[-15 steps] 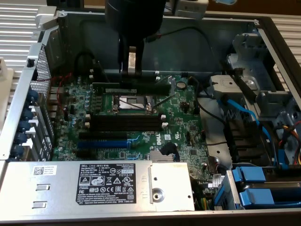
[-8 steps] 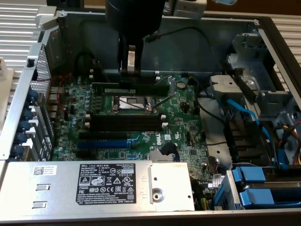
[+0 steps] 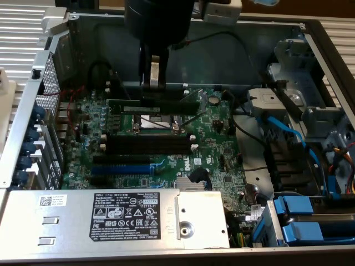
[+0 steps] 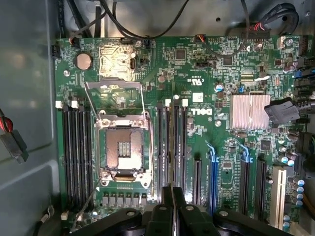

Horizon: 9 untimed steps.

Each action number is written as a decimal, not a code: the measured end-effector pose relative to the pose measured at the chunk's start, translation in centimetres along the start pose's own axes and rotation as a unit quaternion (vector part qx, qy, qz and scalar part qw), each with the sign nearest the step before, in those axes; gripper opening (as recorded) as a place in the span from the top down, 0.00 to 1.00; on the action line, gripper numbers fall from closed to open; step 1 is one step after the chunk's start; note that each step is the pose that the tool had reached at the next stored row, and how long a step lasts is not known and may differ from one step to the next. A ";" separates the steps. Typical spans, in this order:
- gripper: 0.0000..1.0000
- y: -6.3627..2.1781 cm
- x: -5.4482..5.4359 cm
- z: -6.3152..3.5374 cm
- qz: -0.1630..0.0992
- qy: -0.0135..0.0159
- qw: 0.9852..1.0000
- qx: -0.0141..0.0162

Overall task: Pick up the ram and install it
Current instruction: 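Insert the ram into the slot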

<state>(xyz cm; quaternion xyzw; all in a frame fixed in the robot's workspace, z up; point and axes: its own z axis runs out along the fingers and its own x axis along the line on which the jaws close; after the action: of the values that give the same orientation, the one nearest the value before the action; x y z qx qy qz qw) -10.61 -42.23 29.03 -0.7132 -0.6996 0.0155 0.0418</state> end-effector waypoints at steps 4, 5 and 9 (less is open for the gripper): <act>0.88 0.00 -0.1 0.22 0.000 0.000 1.000 0.000; 0.88 -0.02 -0.1 0.27 0.000 0.000 1.000 0.000; 0.88 0.02 -0.3 0.61 0.000 0.000 1.000 0.000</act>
<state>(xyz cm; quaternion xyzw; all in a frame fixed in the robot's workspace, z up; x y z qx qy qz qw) -10.65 -42.52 28.40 -0.7132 -0.6995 0.0158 0.0417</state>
